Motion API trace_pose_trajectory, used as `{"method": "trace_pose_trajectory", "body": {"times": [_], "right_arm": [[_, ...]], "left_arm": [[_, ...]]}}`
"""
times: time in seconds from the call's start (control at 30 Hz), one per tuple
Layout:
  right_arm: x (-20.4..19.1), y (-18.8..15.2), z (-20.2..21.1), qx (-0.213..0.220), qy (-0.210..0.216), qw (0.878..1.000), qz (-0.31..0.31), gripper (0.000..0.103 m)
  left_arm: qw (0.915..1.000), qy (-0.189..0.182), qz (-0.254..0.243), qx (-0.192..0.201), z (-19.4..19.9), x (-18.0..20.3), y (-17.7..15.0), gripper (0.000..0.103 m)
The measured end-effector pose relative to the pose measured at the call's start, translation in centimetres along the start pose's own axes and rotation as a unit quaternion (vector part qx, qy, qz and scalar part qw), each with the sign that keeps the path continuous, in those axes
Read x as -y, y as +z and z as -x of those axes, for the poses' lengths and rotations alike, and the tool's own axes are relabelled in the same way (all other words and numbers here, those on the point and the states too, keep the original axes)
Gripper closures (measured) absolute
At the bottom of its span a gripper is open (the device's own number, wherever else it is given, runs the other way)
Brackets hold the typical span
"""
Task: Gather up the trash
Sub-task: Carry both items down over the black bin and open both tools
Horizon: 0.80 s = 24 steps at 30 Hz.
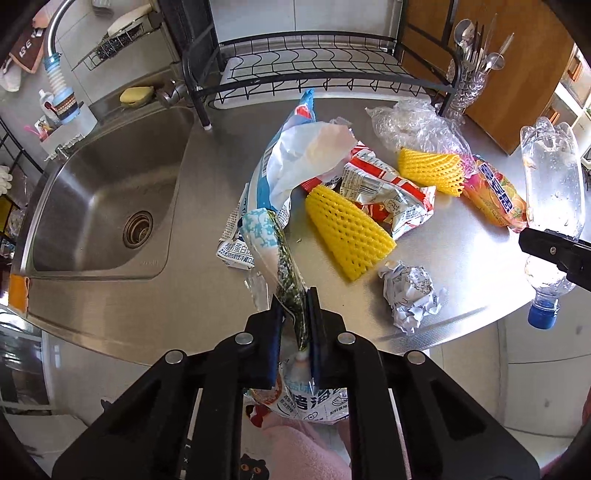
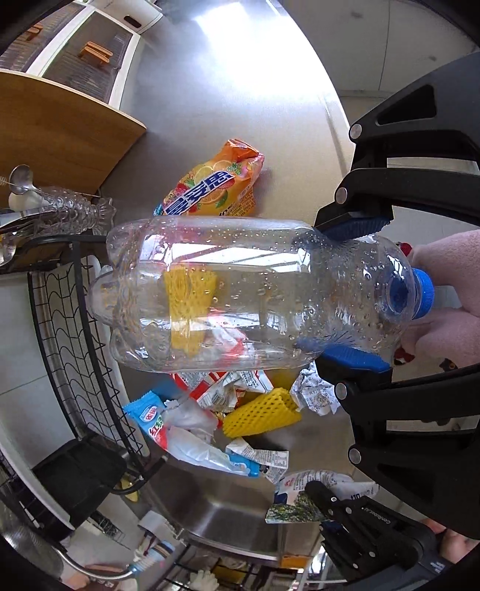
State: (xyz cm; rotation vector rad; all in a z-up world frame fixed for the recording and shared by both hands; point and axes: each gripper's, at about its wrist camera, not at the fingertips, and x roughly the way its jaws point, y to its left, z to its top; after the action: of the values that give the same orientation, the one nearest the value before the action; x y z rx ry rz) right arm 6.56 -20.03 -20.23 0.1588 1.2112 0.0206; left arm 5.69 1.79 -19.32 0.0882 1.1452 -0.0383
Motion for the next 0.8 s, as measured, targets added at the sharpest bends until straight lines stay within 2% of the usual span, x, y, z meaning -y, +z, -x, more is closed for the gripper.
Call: {"method": "trace_pose_trajectory", "body": {"times": [0.23, 0.4, 0.6, 0.8], "right_arm": [[-0.2, -2.3, 3.9, 0.027, 0.007, 0.999, 0.024, 0.052], [-0.1, -5.3, 5.3, 0.022, 0.024, 0.999, 0.043, 0.052], [-0.2, -10.0, 4.4, -0.034, 0.055, 0.996, 0.059, 0.052], [-0.1, -13.3, 1.1, -0.092, 0.068, 0.992, 0.046, 0.052]], "left_arm": [[0.9997, -0.001, 0.001, 0.026, 3.4, 0.1, -2.2, 0.092], [0.9996, -0.007, 0.005, 0.028, 4.9, 0.3, -5.1, 0.092], [0.9997, -0.02, 0.009, 0.01, 4.7, 0.7, -9.4, 0.092], [0.998, -0.061, 0.008, -0.016, 1.7, 1.7, -13.0, 0.092]]}}
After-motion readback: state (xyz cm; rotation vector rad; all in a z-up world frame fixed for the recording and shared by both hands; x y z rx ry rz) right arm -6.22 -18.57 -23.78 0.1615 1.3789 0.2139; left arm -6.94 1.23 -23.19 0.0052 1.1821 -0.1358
